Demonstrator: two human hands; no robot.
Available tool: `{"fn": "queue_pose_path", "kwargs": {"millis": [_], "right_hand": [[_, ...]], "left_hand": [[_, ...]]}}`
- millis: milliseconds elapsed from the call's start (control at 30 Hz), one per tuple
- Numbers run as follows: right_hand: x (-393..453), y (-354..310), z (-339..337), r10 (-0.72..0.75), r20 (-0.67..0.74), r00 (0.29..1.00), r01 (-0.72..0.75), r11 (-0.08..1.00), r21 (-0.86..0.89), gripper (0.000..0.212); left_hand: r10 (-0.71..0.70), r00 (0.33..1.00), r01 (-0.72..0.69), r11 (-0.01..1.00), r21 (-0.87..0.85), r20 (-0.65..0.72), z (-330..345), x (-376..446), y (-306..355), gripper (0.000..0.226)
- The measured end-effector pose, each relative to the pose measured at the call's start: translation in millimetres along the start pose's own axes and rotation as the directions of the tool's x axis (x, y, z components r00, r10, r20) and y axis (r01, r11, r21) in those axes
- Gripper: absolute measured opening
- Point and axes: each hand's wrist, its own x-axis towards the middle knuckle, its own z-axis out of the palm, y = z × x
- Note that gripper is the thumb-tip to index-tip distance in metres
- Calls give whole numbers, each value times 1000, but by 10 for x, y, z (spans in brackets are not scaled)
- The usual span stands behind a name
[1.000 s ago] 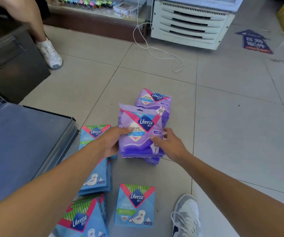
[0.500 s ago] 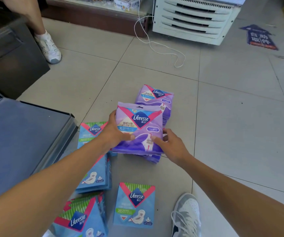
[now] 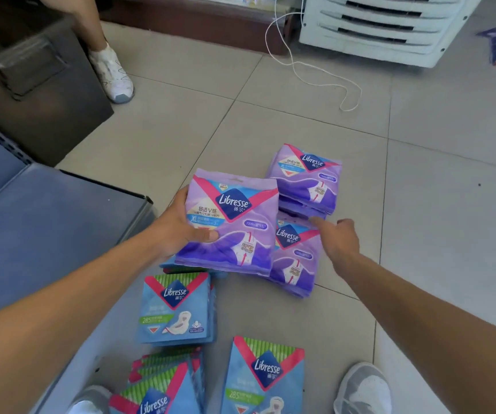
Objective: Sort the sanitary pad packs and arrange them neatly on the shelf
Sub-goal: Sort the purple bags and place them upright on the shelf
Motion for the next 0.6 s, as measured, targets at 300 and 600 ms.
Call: {"fn": "queue_pose_path", "kwargs": {"millis": [300, 600], "right_hand": [[752, -671, 92, -10, -28, 1000, 10, 1000, -2, 113], [776, -593, 225, -4, 10, 1000, 3, 993, 115, 47]], "left_hand": [[47, 996, -45, 999, -19, 80, 156, 288, 166, 96], [28, 996, -30, 999, 20, 89, 245, 348, 215, 92]]}}
